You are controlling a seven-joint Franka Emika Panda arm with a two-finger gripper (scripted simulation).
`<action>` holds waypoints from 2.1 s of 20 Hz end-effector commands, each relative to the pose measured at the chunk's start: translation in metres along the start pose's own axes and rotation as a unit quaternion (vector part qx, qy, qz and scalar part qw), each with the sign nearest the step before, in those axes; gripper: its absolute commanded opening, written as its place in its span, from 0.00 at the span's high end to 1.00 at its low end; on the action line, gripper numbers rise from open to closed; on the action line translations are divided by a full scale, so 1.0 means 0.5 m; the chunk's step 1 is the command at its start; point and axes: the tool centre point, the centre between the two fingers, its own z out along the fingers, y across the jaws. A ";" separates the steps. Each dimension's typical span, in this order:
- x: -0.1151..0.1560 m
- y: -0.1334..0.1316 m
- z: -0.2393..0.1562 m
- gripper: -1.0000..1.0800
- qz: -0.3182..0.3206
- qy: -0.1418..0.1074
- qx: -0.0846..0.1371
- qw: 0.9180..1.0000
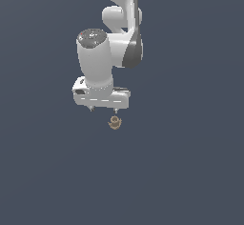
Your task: Pick up the object and move it to a goal position.
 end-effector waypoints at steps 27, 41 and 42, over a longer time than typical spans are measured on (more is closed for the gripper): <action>-0.047 -0.060 0.143 0.04 0.136 -0.012 0.004 0.991; -0.065 -0.075 0.183 0.04 0.172 -0.017 0.004 0.985; -0.065 -0.075 0.186 0.04 0.172 -0.017 0.004 0.985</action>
